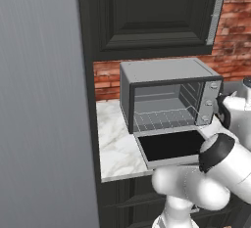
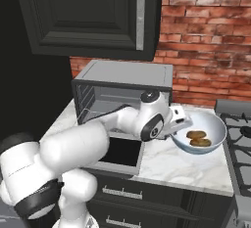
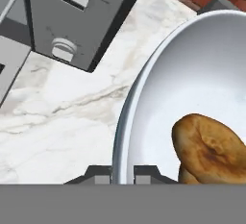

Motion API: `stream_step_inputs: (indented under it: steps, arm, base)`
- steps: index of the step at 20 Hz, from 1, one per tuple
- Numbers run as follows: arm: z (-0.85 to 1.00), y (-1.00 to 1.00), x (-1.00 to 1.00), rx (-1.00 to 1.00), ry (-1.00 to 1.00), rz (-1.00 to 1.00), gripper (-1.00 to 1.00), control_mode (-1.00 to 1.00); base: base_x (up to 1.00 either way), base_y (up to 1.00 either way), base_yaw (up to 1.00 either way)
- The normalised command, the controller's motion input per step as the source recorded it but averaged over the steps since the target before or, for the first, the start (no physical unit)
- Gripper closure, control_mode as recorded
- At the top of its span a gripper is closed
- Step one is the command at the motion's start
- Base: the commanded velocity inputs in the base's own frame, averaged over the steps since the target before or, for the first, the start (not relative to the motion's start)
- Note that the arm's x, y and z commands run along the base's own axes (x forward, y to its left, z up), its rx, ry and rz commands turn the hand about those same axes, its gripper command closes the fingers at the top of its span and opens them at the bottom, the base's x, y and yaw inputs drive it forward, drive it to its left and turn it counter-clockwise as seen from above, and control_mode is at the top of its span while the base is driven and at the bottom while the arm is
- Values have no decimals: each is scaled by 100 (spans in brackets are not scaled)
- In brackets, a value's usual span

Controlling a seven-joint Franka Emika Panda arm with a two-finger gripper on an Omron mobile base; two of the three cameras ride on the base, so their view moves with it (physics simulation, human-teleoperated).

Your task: Pick up the heated bread from the toaster oven and place it in the bowl. Then move the bread bowl to the dining counter.

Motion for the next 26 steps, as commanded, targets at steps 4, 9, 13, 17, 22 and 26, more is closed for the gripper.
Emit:
stream_step_inputs:
  steps: [4, 9, 13, 17, 22, 26]
  arm:
    - [95, 100, -86, -22, -4, 9, 100, -100]
    - [100, 100, -71, -14, 1, 15, 100, -100]
    - [100, 98, -63, 0, 8, 19, 100, -100]
    - [100, 100, -33, 0, 26, 30, 100, -100]
    - [100, 97, -26, 1, 27, 34, 100, -100]
    - [39, 35, -2, 11, 6, 25, 100, -100]
  base:
    - [0, 0, 0]
    - [0, 0, 0]
    - [0, 0, 0]
    - [0, 0, 0]
    - [0, 0, 0]
    - [0, 0, 0]
